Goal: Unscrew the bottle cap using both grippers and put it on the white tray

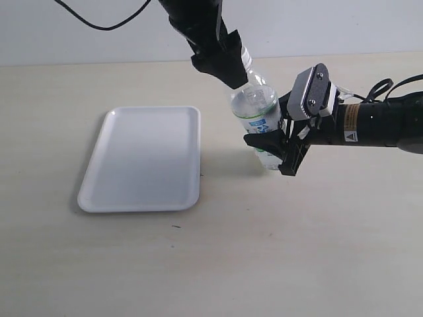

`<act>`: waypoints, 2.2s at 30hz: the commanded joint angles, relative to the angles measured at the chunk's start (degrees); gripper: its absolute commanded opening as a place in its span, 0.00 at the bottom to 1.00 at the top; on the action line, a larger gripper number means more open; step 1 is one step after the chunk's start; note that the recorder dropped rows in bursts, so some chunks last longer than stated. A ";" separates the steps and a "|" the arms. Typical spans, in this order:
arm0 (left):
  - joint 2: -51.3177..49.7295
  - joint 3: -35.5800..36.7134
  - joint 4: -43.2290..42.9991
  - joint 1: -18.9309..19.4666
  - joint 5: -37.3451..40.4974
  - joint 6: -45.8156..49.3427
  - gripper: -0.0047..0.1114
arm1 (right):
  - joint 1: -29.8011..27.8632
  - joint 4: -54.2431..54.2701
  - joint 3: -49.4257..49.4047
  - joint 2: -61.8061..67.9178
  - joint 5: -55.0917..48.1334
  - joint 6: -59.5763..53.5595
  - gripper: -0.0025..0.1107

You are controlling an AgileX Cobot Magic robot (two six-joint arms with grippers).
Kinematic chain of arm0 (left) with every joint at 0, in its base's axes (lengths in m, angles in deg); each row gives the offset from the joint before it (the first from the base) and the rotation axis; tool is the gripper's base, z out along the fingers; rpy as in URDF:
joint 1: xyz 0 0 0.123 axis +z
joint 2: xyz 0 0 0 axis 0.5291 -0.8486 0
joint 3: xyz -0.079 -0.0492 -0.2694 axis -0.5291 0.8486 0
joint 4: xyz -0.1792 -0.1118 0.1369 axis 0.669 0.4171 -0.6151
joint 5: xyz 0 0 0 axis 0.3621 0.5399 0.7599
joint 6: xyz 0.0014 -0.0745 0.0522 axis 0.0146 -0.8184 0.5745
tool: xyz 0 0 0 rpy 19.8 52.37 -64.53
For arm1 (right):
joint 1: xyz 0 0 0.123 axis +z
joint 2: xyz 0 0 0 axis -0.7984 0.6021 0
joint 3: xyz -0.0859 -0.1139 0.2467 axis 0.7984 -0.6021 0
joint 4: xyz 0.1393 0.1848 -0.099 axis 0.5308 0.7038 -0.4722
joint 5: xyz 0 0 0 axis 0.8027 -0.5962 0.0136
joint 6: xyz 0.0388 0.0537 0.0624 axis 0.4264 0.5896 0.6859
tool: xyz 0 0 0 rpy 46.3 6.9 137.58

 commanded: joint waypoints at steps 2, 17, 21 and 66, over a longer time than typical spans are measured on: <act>0.21 -0.41 0.83 -0.03 0.16 2.27 0.85 | 0.11 0.76 -0.05 -0.51 2.38 -0.57 0.02; -1.97 -0.41 1.08 -0.03 0.16 7.17 0.71 | 0.11 0.76 -0.05 -0.51 2.38 -0.57 0.02; -1.61 -0.41 0.95 -0.03 0.16 7.31 0.63 | 0.11 0.76 -0.05 -0.51 2.38 -0.31 0.02; -0.76 -0.41 1.09 0.07 -2.02 5.82 0.44 | 0.11 1.07 -0.05 -0.51 2.38 0.09 0.02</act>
